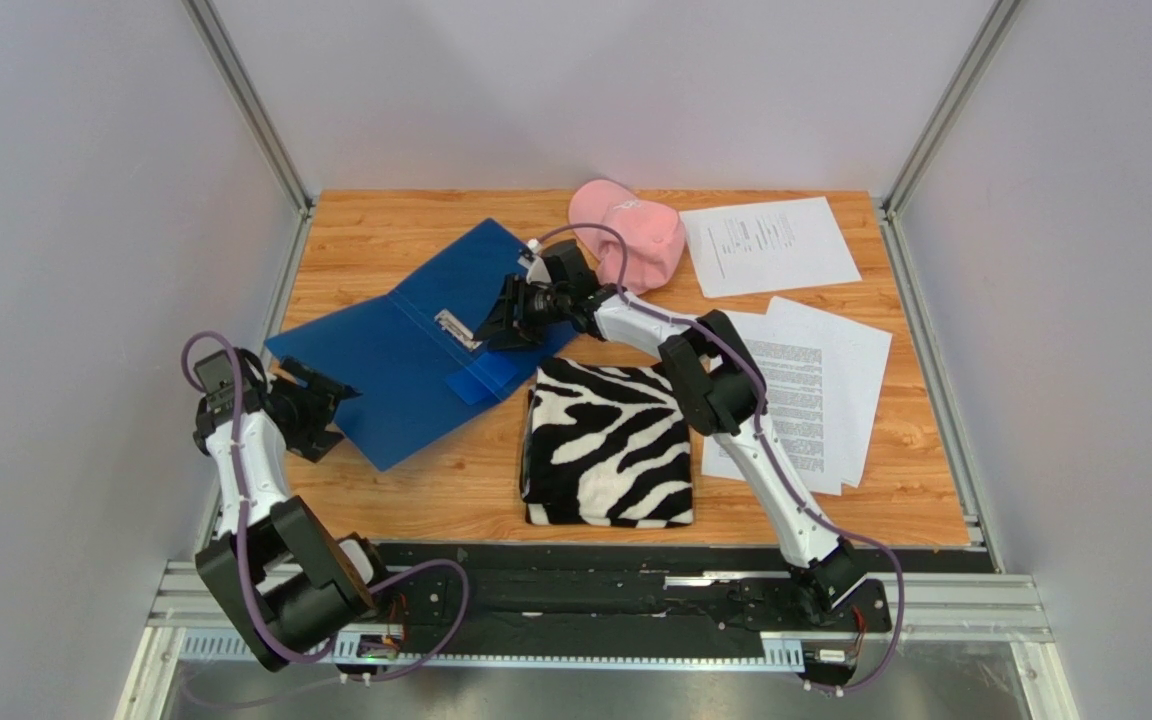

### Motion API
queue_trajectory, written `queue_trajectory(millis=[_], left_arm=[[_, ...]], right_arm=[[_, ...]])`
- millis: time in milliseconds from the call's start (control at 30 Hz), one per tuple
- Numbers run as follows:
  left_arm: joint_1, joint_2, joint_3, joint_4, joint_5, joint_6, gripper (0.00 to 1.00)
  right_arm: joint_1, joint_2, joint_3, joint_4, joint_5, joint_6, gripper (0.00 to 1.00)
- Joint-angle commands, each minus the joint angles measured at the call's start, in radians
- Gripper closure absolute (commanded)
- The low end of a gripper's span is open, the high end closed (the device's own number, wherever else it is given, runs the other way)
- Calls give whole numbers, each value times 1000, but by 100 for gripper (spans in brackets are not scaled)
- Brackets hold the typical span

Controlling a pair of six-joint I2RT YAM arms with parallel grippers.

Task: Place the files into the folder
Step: Open the spring clip on the folder.

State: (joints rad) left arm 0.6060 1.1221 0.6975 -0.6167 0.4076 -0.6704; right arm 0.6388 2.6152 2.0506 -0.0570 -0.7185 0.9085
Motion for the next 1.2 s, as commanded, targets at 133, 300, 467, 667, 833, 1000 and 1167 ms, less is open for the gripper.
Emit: queue_trajectory(millis=[133, 300, 467, 667, 833, 1000, 1167], left_arm=[[6, -27, 3, 84, 43, 8, 48], [6, -61, -1, 69, 54, 22, 83], [6, -82, 3, 51, 43, 41, 100], [5, -90, 13, 20, 31, 61, 100], [5, -88, 23, -11, 20, 80, 100], [1, -58, 59, -60, 2, 91, 100], [1, -36, 89, -107, -6, 94, 100]], right_arm=[[13, 62, 37, 175, -22, 115, 61], [25, 92, 66, 192, -33, 155, 76], [29, 108, 72, 200, -27, 167, 80], [36, 129, 102, 195, -32, 179, 83], [41, 140, 128, 184, -25, 182, 85], [48, 154, 181, 83, 16, 130, 94], [58, 201, 281, -91, 62, 66, 100]])
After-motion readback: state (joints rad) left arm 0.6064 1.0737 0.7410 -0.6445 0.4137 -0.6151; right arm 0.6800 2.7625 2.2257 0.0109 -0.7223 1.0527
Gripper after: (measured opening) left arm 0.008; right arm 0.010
